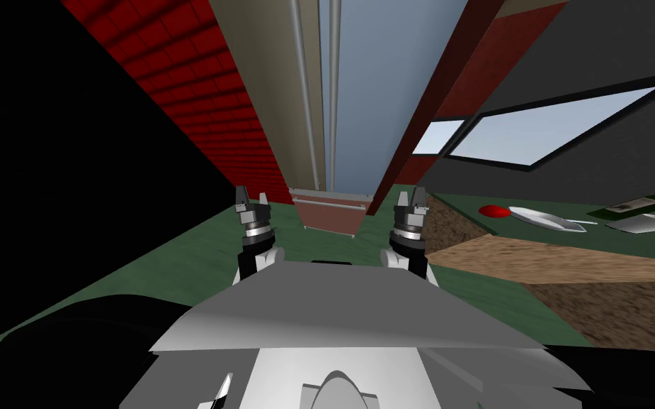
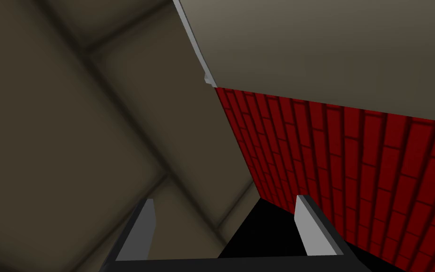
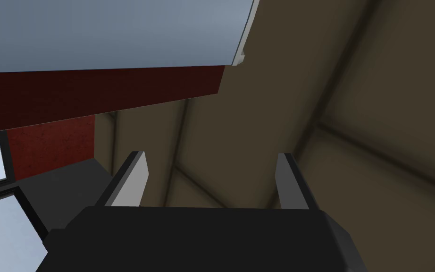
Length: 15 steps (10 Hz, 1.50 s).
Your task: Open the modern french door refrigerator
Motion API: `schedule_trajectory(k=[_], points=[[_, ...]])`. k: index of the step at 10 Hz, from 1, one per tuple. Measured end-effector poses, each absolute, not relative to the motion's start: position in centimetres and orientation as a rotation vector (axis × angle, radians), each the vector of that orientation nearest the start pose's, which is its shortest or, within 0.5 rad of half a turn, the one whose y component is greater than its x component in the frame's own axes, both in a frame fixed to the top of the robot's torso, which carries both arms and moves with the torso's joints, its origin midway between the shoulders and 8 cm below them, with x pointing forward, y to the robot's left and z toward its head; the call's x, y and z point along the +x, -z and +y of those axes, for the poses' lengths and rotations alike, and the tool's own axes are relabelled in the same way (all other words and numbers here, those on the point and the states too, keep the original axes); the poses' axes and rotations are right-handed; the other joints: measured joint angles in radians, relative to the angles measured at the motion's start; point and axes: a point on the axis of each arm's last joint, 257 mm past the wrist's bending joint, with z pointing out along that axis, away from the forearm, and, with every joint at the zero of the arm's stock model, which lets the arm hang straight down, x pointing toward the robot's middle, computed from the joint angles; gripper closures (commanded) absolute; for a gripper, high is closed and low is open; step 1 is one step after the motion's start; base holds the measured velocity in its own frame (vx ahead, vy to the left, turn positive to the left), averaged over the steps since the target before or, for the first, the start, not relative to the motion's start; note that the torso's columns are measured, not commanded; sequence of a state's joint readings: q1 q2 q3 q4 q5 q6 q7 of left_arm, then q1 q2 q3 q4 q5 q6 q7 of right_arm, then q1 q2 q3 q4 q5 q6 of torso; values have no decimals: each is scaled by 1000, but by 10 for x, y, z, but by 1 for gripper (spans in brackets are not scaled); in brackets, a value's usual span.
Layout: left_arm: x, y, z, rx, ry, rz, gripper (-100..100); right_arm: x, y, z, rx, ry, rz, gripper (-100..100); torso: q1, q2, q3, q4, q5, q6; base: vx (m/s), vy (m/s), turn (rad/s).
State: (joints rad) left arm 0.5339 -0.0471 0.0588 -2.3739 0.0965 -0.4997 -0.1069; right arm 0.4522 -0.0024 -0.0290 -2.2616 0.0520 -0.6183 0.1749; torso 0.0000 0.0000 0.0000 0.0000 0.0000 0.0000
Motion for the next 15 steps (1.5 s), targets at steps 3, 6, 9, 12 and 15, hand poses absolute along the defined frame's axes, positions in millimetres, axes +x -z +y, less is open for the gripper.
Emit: schedule_trajectory(k=[3,6,9,12,15], points=[[314,-55,313,-650,1202,498,0,329,-53,-272,445,-1123,576,0,0,175,-351,176,0,0,0,0,0],[314,-56,313,-650,1202,498,0,329,-53,-272,445,-1123,576,0,0,396,-792,396,0,0,0,0,0],[314,-56,313,-650,1202,498,0,329,-53,-272,445,-1123,576,0,0,618,-1234,617,0,0,0,0,0],[314,-55,313,-650,1202,498,0,333,-51,-265,407,-1120,611,-100,1,734,-1471,734,0,0,16,32,-15],[314,-55,313,-650,1202,498,0,345,-44,-250,330,-1103,676,-100,2,737,-1477,738,0,0,37,74,-28]])
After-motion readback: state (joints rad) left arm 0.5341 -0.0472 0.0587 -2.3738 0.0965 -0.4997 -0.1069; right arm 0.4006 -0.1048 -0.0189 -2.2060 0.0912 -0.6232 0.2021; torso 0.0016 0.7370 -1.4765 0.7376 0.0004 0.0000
